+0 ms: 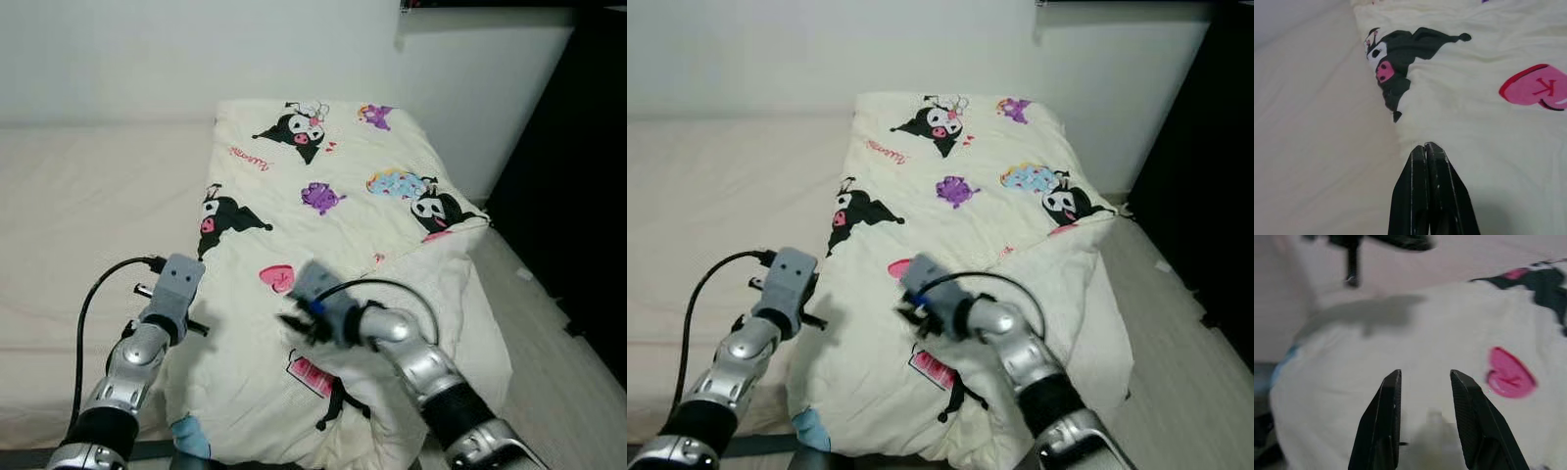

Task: Clean up the room

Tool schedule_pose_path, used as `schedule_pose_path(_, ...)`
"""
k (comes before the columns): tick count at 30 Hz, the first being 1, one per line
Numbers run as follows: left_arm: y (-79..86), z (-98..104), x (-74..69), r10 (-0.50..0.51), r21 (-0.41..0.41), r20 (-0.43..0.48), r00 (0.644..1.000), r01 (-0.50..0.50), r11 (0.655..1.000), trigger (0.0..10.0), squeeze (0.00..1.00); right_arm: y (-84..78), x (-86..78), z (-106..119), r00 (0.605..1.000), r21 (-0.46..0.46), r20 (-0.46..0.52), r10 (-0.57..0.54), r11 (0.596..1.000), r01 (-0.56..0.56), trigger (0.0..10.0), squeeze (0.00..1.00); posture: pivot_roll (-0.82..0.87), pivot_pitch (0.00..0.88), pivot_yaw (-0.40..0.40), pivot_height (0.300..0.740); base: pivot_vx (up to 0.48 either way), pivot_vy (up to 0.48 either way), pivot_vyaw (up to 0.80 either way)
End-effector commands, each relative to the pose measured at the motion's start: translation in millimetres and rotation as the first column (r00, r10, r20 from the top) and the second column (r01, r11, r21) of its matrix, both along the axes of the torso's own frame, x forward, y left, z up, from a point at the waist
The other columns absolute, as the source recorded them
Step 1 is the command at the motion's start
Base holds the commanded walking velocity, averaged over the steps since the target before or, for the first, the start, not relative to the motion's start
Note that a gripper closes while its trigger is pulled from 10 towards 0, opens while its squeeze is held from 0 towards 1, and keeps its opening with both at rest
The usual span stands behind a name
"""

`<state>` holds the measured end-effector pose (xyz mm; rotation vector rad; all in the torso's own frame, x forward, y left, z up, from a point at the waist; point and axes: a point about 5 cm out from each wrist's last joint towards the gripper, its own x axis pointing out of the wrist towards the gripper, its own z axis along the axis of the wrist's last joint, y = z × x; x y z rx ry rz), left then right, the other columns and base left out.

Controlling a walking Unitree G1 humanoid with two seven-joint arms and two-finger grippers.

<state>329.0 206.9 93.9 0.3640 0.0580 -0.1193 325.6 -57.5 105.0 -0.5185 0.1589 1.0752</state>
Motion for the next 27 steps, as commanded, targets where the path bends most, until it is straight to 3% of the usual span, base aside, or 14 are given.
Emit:
schedule_pose_path(1, -10.9, -1, -4.5, -0.069, -0.030, 0.010, 0.998, 0.069, 0.997, 10.0, 0.00, 3.4, 3.4, -4, 0.999, -0.073, 0.009, 0.032, 0.997, -0.031, 10.0, 0.00, -0.02, 0.100, -0.053, 0.570, 0.000, 0.000, 0.00)
schedule_pose_path(4, -15.7, -1, -7.4, -0.107, -0.032, 0.008, 0.994, 0.107, 0.994, 10.0, 0.00, 3.7, 6.1, -9, 0.999, -0.121, -0.007, 0.033, 0.992, -0.034, 10.0, 0.00, -0.01, 0.101, -0.062, 0.570, 0.000, 0.000, 0.00)
schedule_pose_path(6, -22.7, -4, -13.4, -0.174, -0.046, -0.014, 0.985, 0.174, 0.984, 10.0, 0.00, -7.2, 6.9, -22, 0.997, -0.278, -0.050, 0.059, 0.958, -0.071, 10.0, 0.00, 0.00, 0.102, -0.068, 0.570, 0.000, 0.000, 0.00)
schedule_pose_path(7, -22.7, -4, -13.4, -0.174, -0.046, -0.014, 0.985, 0.174, 0.984, 10.0, 0.00, -7.2, 6.9, -22, 0.997, -0.278, -0.050, 0.059, 0.958, -0.071, 10.0, 0.00, 0.00, 0.102, -0.068, 0.570, 0.000, 0.000, 0.00)
schedule_pose_path(9, -35.0, -4, -19.7, -0.287, -0.081, -0.027, 0.958, 0.284, 0.955, 10.0, 0.00, -26.4, 3.0, -33, 0.987, -0.441, -0.100, 0.127, 0.883, -0.159, 10.0, 0.00, 0.00, 0.101, -0.070, 0.570, 0.000, 0.000, 0.00)
schedule_pose_path(13, -40.7, -3, -22.5, -0.336, -0.091, -0.029, 0.941, 0.332, 0.939, 10.0, 0.00, -33.5, 1.5, -35, 0.979, -0.484, -0.129, 0.159, 0.851, -0.202, 10.0, 0.00, 0.00, 0.101, -0.070, 0.570, 0.000, 0.000, 0.00)
schedule_pose_path(15, -52.0, -2, -24.5, -0.418, -0.090, -0.045, 0.907, 0.413, 0.906, 10.0, 0.00, -55.2, -6.7, -34, 0.928, -0.541, -0.273, 0.255, 0.756, -0.367, 10.0, 0.00, -0.01, 0.096, -0.056, 0.570, 0.000, 0.000, 0.00)
schedule_pose_path(16, -52.0, -2, -24.5, -0.418, -0.090, -0.045, 0.907, 0.413, 0.906, 10.0, 0.00, -55.2, -6.7, -34, 0.928, -0.541, -0.273, 0.255, 0.756, -0.367, 10.0, 0.00, -0.01, 0.096, -0.056, 0.570, 0.000, 0.000, 0.00)
schedule_pose_path(19, -58.9, 0, -21.7, -0.459, -0.071, -0.059, 0.886, 0.455, 0.888, 10.0, 0.00, -87.5, -22.1, -22, 0.803, -0.553, -0.474, 0.363, 0.587, -0.592, 10.0, 0.00, -0.01, 0.091, -0.049, 0.570, 0.000, 0.000, 0.00)
schedule_pose_path(20, -58.9, 0, -21.7, -0.459, -0.071, -0.059, 0.886, 0.455, 0.888, 10.0, 0.00, -87.5, -22.1, -22, 0.803, -0.553, -0.474, 0.363, 0.587, -0.592, 10.0, 0.00, -0.01, 0.091, -0.049, 0.570, 0.000, 0.000, 0.00)
schedule_pose_path(22, -60.4, 4, -19.8, -0.470, -0.066, -0.054, 0.881, 0.466, 0.882, 10.0, 0.00, -109.1, -26.6, -6, 0.743, -0.577, -0.536, 0.402, 0.467, -0.669, 10.0, 0.00, -0.01, 0.086, -0.043, 0.570, 0.000, 0.000, 0.00)
schedule_pose_path(23, -60.4, 4, -19.8, -0.470, -0.066, -0.054, 0.881, 0.466, 0.882, 10.0, 0.00, -109.1, -26.6, -6, 0.743, -0.577, -0.536, 0.402, 0.467, -0.669, 10.0, 0.00, -0.01, 0.086, -0.043, 0.570, 0.000, 0.000, 0.00)
schedule_pose_path(26, -60.9, 10, -18.6, -0.477, -0.070, -0.043, 0.878, 0.474, 0.878, 10.0, 0.00, -134.0, -24.8, 23, 0.727, -0.651, -0.554, 0.407, 0.332, -0.682, 10.0, 0.00, -0.02, 0.080, -0.043, 0.570, 0.000, 0.000, 0.00)
schedule_pose_path(27, -60.9, 10, -18.6, -0.477, -0.070, -0.043, 0.878, 0.474, 0.878, 10.0, 0.00, -134.0, -24.8, 23, 0.727, -0.651, -0.554, 0.407, 0.332, -0.682, 10.0, 0.00, -0.02, 0.080, -0.043, 0.570, 0.000, 0.000, 0.00)
